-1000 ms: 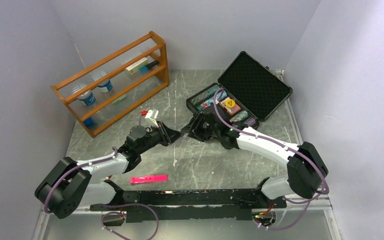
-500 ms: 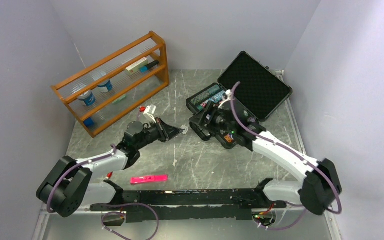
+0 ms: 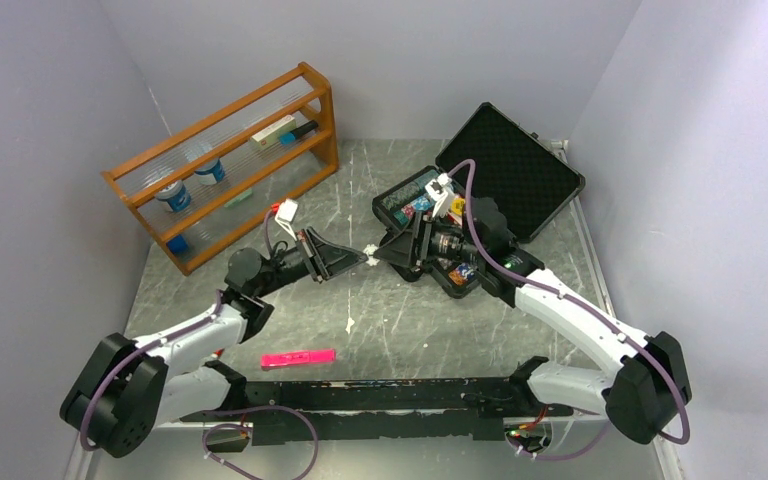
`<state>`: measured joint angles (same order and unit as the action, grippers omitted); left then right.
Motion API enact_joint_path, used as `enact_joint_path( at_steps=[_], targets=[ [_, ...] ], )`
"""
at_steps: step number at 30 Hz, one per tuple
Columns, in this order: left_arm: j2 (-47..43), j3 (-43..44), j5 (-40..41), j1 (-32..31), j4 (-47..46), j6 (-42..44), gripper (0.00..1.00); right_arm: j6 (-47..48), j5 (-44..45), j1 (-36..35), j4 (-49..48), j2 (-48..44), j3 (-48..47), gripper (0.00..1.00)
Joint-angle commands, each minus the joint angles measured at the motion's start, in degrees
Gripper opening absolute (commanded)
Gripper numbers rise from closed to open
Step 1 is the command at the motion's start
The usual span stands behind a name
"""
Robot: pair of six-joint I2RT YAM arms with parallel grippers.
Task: Pack up texas hold em set
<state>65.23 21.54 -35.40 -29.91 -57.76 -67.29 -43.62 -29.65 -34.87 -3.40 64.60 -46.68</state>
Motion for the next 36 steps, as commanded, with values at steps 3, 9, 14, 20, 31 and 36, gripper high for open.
enact_joint_path(
  at_steps=[3, 9, 14, 20, 31, 36],
  targets=[
    [-1.42, -0.93, -3.31, 0.20, -10.94, -4.43, 0.05, -0.23, -11.41, -0.06, -9.99, -0.42, -0.04, 0.43],
    [-0.26, -1.58, -3.80, 0.20, -14.09, -5.78, 0.05, -3.79, -15.06, -0.02, -15.71, 0.81, 1.12, 0.18],
    [-0.25, -1.67, -3.49, 0.21, -13.58, -5.43, 0.11, -1.79, -13.14, -0.02, -14.49, 0.97, 0.58, 0.00],
    [-8.75, -1.45, 12.30, 0.21, 23.39, 9.38, 0.77, 14.89, 4.38, 0.12, 8.36, 1.69, -6.09, 0.00],
    [-14.01, 6.44, 30.92, 0.22, 55.23, 24.51, 0.94, 28.95, 35.86, 0.15, 25.51, 7.92, -9.32, 0.00],
    [-12.80, 7.88, 31.55, 0.22, 56.17, 26.26, 0.92, 30.80, 41.85, 0.08, 26.34, 11.24, -8.87, 0.00]
  ],
)
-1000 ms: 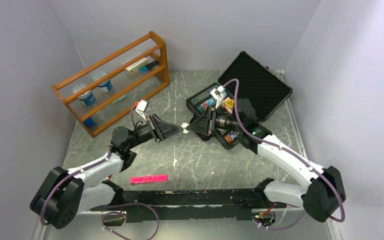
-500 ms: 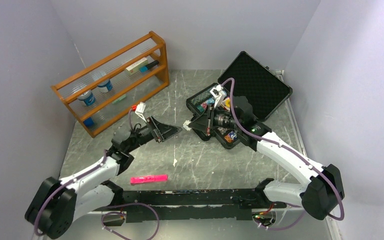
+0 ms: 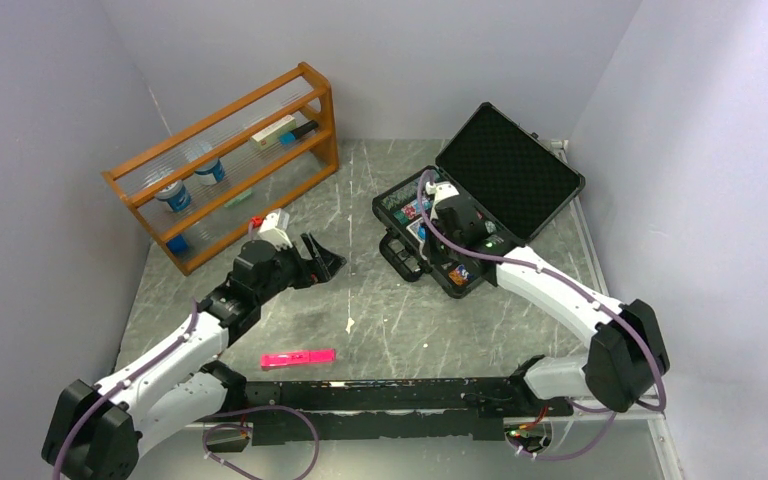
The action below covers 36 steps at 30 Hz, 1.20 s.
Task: Pack up texas hold em set
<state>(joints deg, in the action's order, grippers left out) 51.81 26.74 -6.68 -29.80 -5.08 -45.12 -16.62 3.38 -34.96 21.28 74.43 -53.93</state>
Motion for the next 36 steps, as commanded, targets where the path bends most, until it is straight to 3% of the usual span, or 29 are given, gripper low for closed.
enact_joint_path(
  at_steps=[1, 24, 28, 32, 36],
  targets=[
    [0.84, 2.76, 2.74, 0.10, 3.46, 4.21, 0.92, 4.21, 9.64, 0.19, 1.68, 2.09, -1.61, 0.00],
    [2.68, 1.72, 1.34, 0.12, 0.97, 3.54, 0.91, 13.09, 21.74, -0.02, -0.70, 8.18, 2.13, 0.04],
    [3.27, 2.15, 0.99, 0.12, 1.11, 3.87, 0.90, 13.36, 22.77, -0.17, 0.36, 8.18, 1.74, 0.09],
    [3.10, 2.18, 1.65, 0.10, 1.51, 3.96, 0.91, 14.26, 19.16, -0.28, 2.22, 7.90, 1.64, 0.22],
    [3.58, 2.54, 1.75, 0.12, 1.81, 4.03, 0.91, 13.76, 15.86, -0.28, 3.63, 6.29, 1.40, 0.26]
  ],
)
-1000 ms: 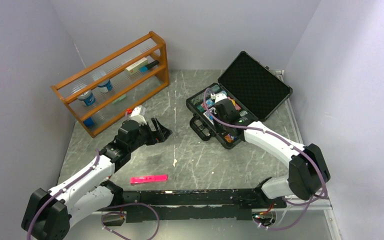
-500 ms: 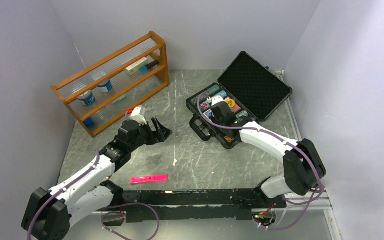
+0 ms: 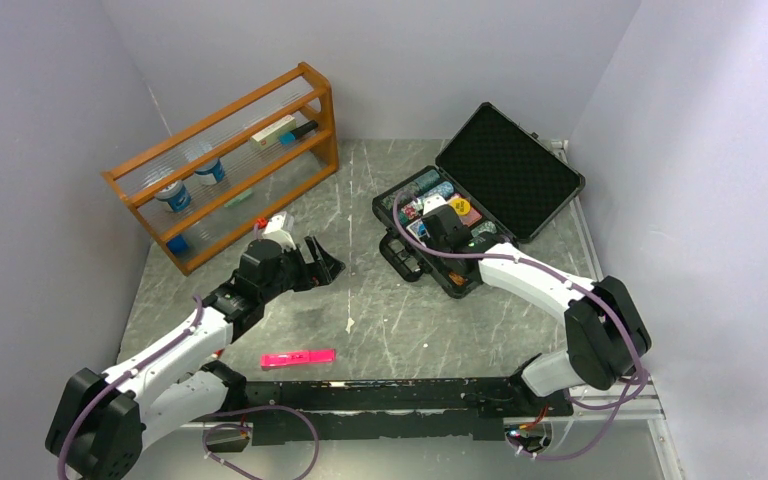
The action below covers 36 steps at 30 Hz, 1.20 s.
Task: Pack up texas hold em set
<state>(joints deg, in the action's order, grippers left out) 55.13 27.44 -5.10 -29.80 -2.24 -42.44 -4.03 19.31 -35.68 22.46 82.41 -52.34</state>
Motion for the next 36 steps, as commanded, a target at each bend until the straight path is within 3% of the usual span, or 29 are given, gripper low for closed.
enact_joint_path(
  at_steps=[1, 7, 18, 23, 29, 36],
  targets=[
    [0.49, 2.03, 0.06, 0.17, -1.01, 1.43, 0.91, 1.03, -0.73, 0.44, 2.30, -2.27, -0.34, 0.26],
    [1.23, 2.46, 0.00, 0.17, -1.03, 1.18, 0.90, 1.06, -5.25, 0.39, 0.72, -4.51, -1.04, 0.26],
    [0.08, 2.27, 0.77, 0.09, 0.20, 1.38, 0.90, -0.81, 0.89, 0.44, 3.32, 2.06, -3.05, 0.31],
    [-0.09, 2.18, 0.97, 0.14, 0.31, 1.39, 0.90, -0.60, 4.97, 0.16, 2.84, 2.20, -2.85, 0.25],
    [-0.14, 1.93, 1.13, 0.19, 0.23, 1.39, 0.90, 0.60, 3.99, -1.03, 1.63, 1.35, -1.28, 0.20],
    [-0.40, 2.18, 1.53, 0.12, 0.91, 1.75, 0.90, -1.70, 1.10, -1.17, 3.67, 0.97, -2.91, 0.37]
  ],
)
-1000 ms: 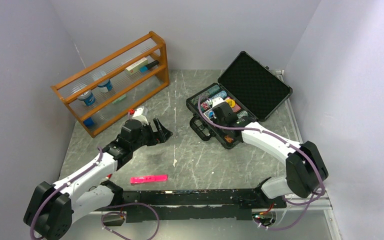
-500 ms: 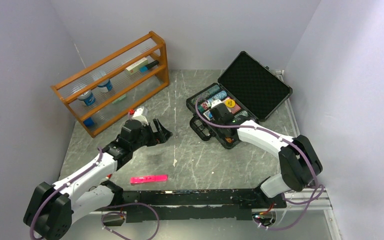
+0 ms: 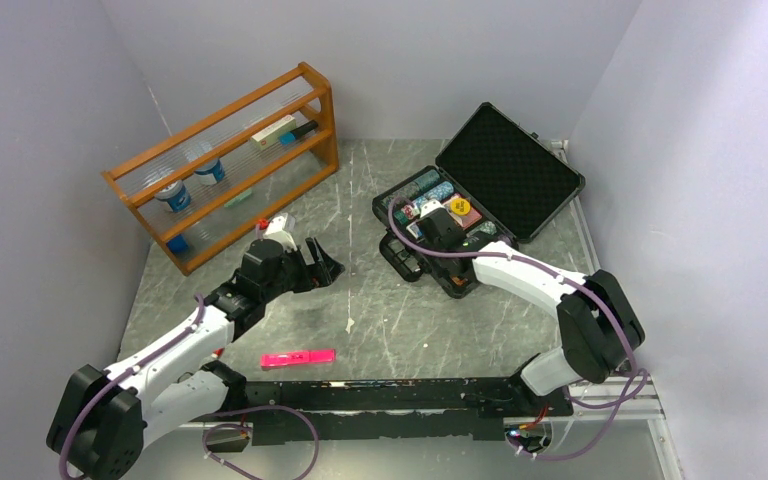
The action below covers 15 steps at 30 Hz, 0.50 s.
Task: Pack up texas hold em set
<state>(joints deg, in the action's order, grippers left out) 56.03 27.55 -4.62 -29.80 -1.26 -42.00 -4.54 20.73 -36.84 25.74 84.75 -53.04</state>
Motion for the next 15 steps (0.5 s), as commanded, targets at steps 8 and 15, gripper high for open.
enact_joint_path(
  at_steps=[8, 15],
  targets=[
    [-2.45, 1.45, 1.61, 0.11, 0.29, 1.12, 0.90, -1.88, -2.59, 0.05, 0.32, -4.31, -3.66, 0.34],
    [-2.55, 1.71, 1.77, 0.09, 0.38, 1.39, 0.91, -3.30, -2.85, 0.16, 0.25, -4.36, -5.13, 0.27]
  ],
)
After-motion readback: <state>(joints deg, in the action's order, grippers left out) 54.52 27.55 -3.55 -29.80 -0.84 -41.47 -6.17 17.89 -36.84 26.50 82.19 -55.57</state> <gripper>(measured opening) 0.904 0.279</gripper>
